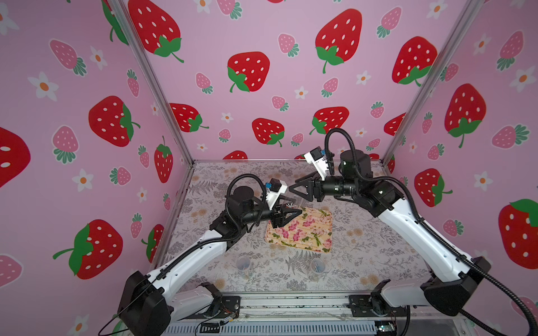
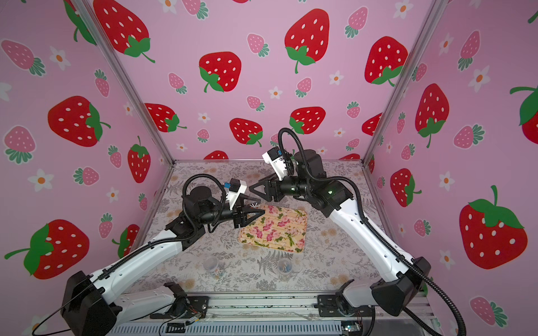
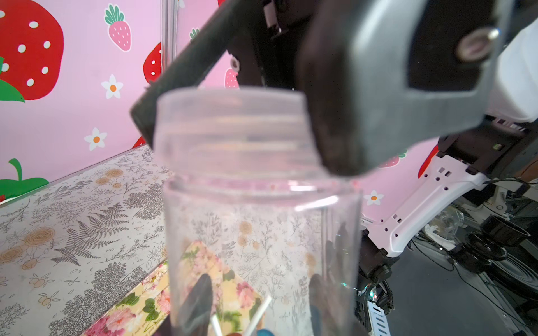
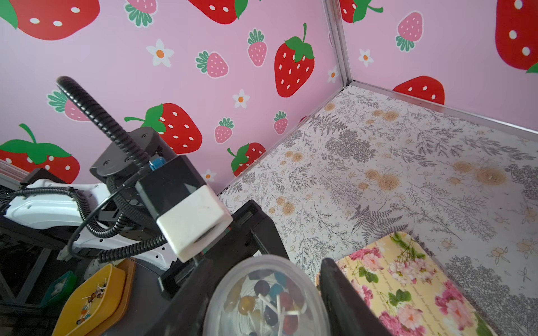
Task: Pour the candies out of the jar
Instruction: Unscrew the lid from the jar.
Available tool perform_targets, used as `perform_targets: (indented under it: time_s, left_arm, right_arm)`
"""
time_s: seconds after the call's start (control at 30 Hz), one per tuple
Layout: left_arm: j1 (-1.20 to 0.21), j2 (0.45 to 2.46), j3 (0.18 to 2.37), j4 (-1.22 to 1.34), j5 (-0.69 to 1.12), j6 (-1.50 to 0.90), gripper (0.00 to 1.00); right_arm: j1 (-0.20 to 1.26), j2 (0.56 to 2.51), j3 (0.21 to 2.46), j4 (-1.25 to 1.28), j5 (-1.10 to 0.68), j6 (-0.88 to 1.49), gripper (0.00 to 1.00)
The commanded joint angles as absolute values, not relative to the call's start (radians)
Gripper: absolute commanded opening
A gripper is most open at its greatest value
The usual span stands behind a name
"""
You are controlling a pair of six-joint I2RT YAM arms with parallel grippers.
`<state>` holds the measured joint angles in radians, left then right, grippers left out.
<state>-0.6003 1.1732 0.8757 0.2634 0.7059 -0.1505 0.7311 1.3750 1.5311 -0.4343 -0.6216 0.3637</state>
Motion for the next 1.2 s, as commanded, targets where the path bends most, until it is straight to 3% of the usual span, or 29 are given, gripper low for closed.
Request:
perform_targets:
  time_s: [0.0,0.43,0.9,1.17]
  left_arm:
    - [-0.601,1.166,0.904,0.313,0.730,-0.143,0.45]
    - [-0.601,1.155,0.946,0.268,0.798,-0.163,0.45]
    - [-0.603,1.160,0.962,0.272,0.803,-0.170,0.46]
    - [-0.603,1.152,0.947,0.280,0.788,-0.166,0.46]
  right_arm:
    - [0.733,1.363,1.544,-0.456,-0.626,0.311,0.49]
    - [0.633,1.453,1.679,-0.394,-1.034,-0.012,0.47]
    - [0.628,1.496,1.717,-0.409,-1.120,-0.077,0.51]
    - [0.627,1.464,1.695,-0.412,-1.078,-0.071,0.81]
